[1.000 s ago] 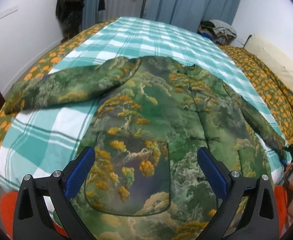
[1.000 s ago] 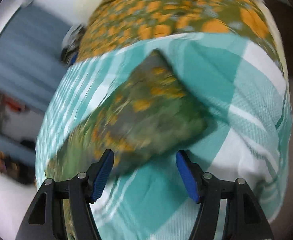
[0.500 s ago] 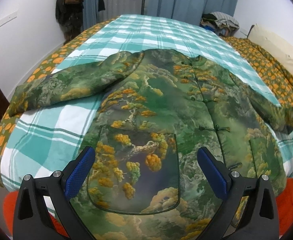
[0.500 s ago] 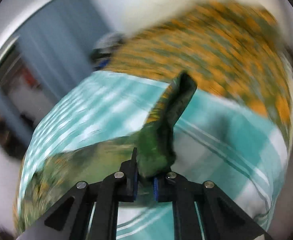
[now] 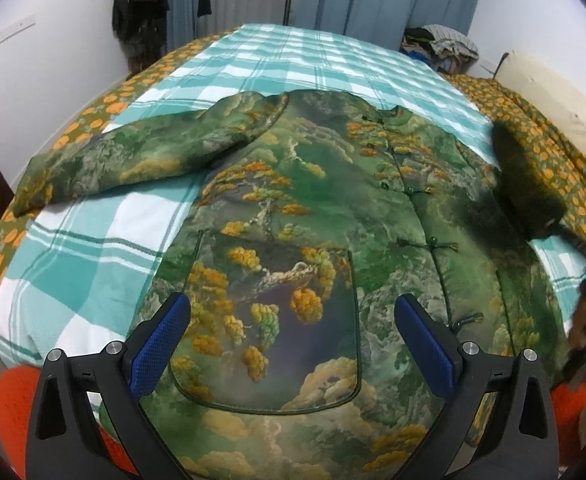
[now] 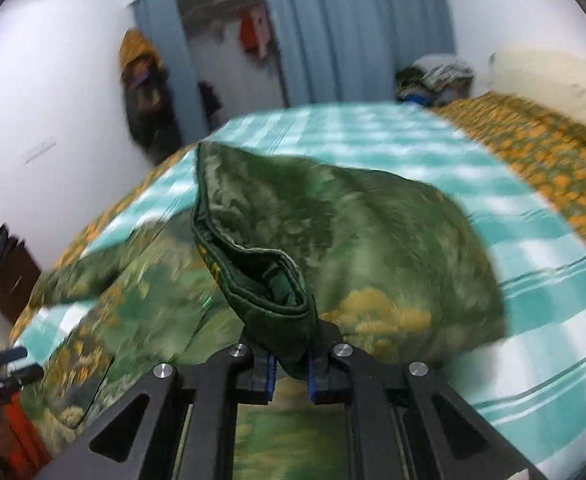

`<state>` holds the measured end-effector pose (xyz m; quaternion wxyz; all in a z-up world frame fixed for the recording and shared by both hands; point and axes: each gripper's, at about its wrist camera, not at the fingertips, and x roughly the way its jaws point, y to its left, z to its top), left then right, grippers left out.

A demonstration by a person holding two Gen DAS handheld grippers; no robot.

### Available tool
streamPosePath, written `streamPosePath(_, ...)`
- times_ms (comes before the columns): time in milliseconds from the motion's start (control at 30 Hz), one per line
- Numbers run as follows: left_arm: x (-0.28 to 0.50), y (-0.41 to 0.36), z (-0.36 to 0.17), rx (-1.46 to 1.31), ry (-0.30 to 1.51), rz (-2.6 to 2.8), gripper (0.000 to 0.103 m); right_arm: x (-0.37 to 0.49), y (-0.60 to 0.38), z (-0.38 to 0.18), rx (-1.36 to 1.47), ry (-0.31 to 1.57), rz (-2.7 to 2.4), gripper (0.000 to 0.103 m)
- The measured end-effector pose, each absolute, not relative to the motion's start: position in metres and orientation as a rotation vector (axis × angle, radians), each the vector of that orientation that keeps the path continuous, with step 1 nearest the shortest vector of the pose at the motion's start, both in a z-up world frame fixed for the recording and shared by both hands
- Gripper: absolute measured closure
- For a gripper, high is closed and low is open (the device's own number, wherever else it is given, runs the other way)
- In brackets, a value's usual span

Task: Fold large clothes

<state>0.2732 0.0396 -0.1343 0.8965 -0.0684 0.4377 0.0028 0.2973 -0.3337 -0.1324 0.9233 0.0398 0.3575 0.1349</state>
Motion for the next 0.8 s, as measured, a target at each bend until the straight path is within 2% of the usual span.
streamPosePath(67,0.273,0.037,-0.134,-0.139,0.905,-0.004,0.001,0.291,-0.311,-0.154,0.03,0.772,0.3,0.092)
streamPosePath(133,0.274,0.033,-0.134,-0.141,0.908,-0.025,0.001,0.284,-0.292,-0.173,-0.01,0.826,0.332,0.088)
streamPosePath(167,0.275,0.031,-0.134,-0.145,0.91,-0.037,0.001,0.281,-0.285,-0.183,-0.027,0.862,0.344,0.083)
streamPosePath(200,0.278,0.029,-0.134,-0.151,0.915,-0.059,0.001,0.276,-0.279,-0.187,-0.027,0.886,0.37,0.068)
streamPosePath(233,0.281,0.026,-0.134,-0.162,0.921,-0.08,0.001,0.273,-0.278,-0.191,-0.018,0.902,0.397,0.058)
streamPosePath(267,0.285,0.023,-0.134,-0.18,0.93,-0.107,0.001,0.269,-0.279,-0.192,0.001,0.909,0.422,0.041)
streamPosePath(300,0.291,0.019,-0.134,-0.203,0.944,-0.142,0.001,0.265,-0.281,-0.191,0.015,0.907,0.435,0.035)
streamPosePath(467,0.333,-0.021,-0.137,-0.326,1.044,-0.384,0.002,0.237,-0.298,-0.173,0.035,0.886,0.457,0.035)
streamPosePath(600,0.368,-0.072,-0.153,-0.317,1.116,-0.488,0.005,0.217,-0.322,-0.163,0.062,0.873,0.425,0.035)
streamPosePath(667,0.383,-0.098,-0.169,-0.287,1.181,-0.517,0.028,0.208,-0.33,-0.161,0.079,0.869,0.41,0.035)
streamPosePath(700,0.389,-0.111,-0.179,-0.271,1.233,-0.513,0.034,0.206,-0.332,-0.161,0.086,0.866,0.402,0.035)
streamPosePath(733,0.394,-0.12,-0.188,-0.262,1.27,-0.508,0.045,0.203,-0.335,-0.16,0.092,0.863,0.397,0.035)
streamPosePath(800,0.398,-0.132,-0.199,-0.228,1.299,-0.456,0.055,0.197,-0.339,-0.16,0.102,0.854,0.388,0.035)
